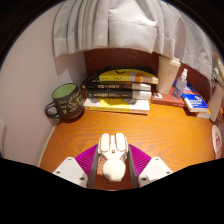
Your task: Arrange mouse
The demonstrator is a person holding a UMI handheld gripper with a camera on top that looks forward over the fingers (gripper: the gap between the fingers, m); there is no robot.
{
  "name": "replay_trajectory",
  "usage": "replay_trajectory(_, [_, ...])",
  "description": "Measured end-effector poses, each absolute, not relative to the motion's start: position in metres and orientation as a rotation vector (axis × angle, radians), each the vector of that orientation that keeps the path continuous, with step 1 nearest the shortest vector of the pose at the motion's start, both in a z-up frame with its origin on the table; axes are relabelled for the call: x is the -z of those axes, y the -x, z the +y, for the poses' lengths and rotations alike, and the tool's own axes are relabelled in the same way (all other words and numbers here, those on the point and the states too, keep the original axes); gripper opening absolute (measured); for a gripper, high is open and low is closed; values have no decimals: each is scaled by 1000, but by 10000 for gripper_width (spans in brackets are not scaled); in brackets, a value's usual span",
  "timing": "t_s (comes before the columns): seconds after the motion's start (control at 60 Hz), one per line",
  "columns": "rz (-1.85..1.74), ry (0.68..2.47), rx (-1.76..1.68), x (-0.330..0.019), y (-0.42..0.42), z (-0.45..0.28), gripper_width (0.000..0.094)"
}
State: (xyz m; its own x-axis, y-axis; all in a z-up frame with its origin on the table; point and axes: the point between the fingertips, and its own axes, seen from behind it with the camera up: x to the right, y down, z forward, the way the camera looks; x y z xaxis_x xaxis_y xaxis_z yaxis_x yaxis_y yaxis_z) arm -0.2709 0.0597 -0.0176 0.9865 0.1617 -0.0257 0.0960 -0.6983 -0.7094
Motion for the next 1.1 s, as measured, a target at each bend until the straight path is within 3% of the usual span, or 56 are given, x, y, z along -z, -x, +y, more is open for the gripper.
replay_trajectory(0.167, [-192, 2382, -104, 20, 267, 59, 370])
replay_trajectory(0.383, [-224, 2419, -181, 12, 267, 55, 363])
replay_trajectory(0.517, [-269, 2296, -199, -65, 214, 59, 369])
replay_trajectory(0.667, [-258, 2135, -158, -172, 88, 57, 372])
replay_trajectory(0.817, [-240, 2082, -2, -216, -71, 53, 369])
replay_trajectory(0.917, [-157, 2116, 75, -206, -171, 54, 366])
replay_trajectory(1.1, [-27, 2281, 91, -106, -283, 55, 367])
